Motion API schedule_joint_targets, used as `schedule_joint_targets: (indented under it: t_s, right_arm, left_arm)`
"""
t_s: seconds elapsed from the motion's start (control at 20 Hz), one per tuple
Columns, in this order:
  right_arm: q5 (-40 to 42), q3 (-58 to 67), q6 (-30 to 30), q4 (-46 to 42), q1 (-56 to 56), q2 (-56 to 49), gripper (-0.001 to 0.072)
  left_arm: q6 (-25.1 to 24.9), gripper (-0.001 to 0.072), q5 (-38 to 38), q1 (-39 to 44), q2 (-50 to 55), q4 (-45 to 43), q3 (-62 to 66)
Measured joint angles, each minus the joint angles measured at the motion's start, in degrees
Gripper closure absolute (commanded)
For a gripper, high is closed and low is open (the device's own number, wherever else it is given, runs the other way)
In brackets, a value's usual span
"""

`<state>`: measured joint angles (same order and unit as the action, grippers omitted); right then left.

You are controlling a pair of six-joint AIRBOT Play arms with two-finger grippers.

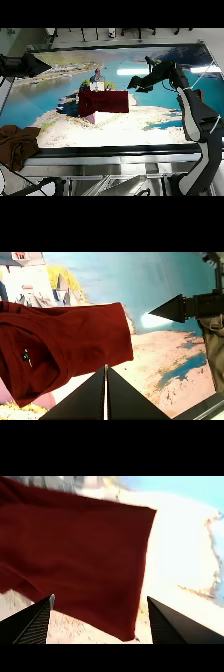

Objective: Fold the shirts.

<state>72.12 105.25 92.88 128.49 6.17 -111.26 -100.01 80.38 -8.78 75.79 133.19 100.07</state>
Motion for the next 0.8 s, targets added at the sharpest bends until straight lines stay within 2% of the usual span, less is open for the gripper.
schedule_joint_targets:
  t_s: [0.35,0.4,0.45,0.55,0.8]
  right_arm:
    - [2.8,0.0,5.9,8.6,1.6,-10.0,0.0074]
    - [2.1,0.0,6.4,9.5,2.4,-10.6,0.0189]
    - [1.2,0.0,6.9,10.0,3.1,-11.0,0.0382]
    - [-0.8,0.0,7.3,10.7,4.3,-11.6,0.07]
    - [-3.7,1.4,7.7,11.6,5.0,-10.4,0.0694]
  left_arm:
    - [-0.1,0.0685,-0.4,0.0,0.0,0.1,-0.7]
    - [-0.1,0.0685,-0.4,0.0,0.0,0.1,-0.7]
    - [-0.1,0.0685,-0.4,0.0,0.0,0.1,-0.8]
    - [-0.1,0.0685,-0.4,0.0,0.0,0.1,-0.8]
    - [-0.1,0.0685,-0.1,0.0,0.0,0.0,-0.8]
